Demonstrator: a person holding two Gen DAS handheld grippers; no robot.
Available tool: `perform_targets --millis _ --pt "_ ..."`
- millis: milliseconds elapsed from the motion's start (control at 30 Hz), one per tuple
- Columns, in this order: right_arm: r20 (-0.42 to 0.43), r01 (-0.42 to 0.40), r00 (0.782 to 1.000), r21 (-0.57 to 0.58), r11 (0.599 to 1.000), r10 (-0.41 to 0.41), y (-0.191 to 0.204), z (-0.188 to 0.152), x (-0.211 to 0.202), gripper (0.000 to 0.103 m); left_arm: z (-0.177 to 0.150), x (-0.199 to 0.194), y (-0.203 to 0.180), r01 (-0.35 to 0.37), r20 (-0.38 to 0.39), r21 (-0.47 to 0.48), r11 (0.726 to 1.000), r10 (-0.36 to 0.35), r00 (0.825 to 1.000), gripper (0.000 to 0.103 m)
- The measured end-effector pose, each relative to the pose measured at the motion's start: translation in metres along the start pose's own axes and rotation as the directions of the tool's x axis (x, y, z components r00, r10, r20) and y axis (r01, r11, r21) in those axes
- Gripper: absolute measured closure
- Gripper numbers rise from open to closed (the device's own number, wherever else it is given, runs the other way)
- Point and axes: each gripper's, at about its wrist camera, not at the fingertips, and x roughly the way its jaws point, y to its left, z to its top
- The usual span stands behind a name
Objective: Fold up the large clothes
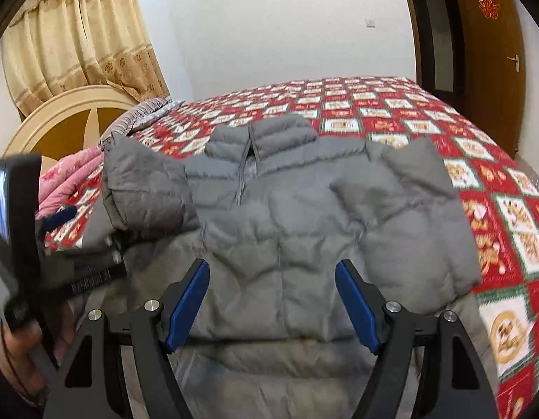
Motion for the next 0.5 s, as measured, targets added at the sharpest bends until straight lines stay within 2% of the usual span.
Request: perform_targets --millis 33,100,200,267,300,400,433,500 --pt "0.006 0.003 1.000 0.003 1.000 -0.003 -0.001 0.004 0.000 0.028 -0.001 -0.001 0.001 0.029 0.003 0.013 1.000 -0.029 1.000 0.000" --pt "0.006 0.002 1.000 0.010 1.000 -0.003 -0.001 0.007 0.003 0.028 0.000 -0.001 0.008 -0.018 0.010 0.007 1.000 0.018 1.000 0.000" --pt "-0.008 0.000 1.000 0.014 1.000 0.000 0.001 0.005 0.011 0.028 0.003 0.001 0.038 -0.049 0.014 -0.081 0.996 0.050 0.999 0.000" --pt "-0.024 -0.005 1.000 0.007 1.000 0.005 0.003 0.001 0.019 0.028 0.016 0.013 0.052 -0.164 -0.026 -0.124 0.979 0.162 0.986 0.000" --pt "-0.033 -0.005 0.999 0.003 1.000 0.005 0.006 -0.001 0.023 0.028 0.022 0.020 0.053 -0.174 -0.044 -0.132 0.976 0.170 0.984 0.000" --pt "-0.043 -0.015 0.999 0.005 1.000 0.015 0.010 -0.007 0.030 0.028 0.044 0.034 0.050 -0.052 -0.044 -0.165 0.985 0.046 0.998 0.000" --pt "-0.042 -0.011 0.999 0.002 1.000 0.011 0.011 -0.008 0.030 0.028 0.048 0.034 0.042 0.003 -0.035 -0.147 0.989 -0.008 0.999 0.000" --pt "-0.035 0.005 0.999 -0.002 1.000 -0.005 0.009 -0.008 0.029 0.028 0.052 0.031 0.009 0.125 -0.032 -0.037 0.992 -0.126 0.992 0.000"
